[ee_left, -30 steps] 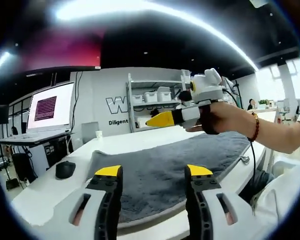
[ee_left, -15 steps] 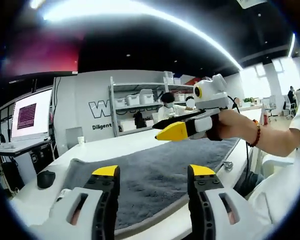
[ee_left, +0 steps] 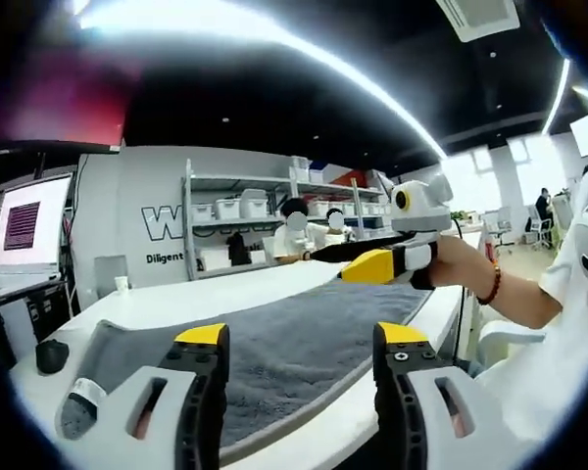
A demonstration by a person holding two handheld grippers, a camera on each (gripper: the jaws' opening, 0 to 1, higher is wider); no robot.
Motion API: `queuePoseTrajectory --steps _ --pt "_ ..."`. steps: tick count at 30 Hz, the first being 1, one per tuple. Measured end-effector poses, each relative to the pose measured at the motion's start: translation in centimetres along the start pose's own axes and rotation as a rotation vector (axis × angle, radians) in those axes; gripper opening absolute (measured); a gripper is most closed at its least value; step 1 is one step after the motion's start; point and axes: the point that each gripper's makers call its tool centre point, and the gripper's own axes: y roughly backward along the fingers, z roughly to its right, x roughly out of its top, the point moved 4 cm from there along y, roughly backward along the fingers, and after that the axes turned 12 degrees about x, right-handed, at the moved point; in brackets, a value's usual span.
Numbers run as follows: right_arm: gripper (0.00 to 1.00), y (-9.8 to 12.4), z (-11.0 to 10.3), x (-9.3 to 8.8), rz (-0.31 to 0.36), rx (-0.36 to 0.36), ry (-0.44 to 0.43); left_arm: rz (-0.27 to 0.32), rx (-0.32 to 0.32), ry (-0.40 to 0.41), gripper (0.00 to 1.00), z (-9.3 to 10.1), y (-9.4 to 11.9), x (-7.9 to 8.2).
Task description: Open the folded towel by lifting each exposed corner and separating the folded layers until the towel lies flat within the target outline without major curled edges
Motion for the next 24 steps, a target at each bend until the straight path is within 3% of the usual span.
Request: queuePoseTrajectory --steps 9,24 --pt "0.82 5.2 -2.1 -1.2 -0.002 -0.058 0.041 0.024 -0.032 -0.01 0.59 1.6 0.8 0.6" --pt "0.84 9.1 -3.0 -3.1 -0.028 -0.1 0.036 0.011 -0.111 -0.02 0.62 3.5 1.1 0.9"
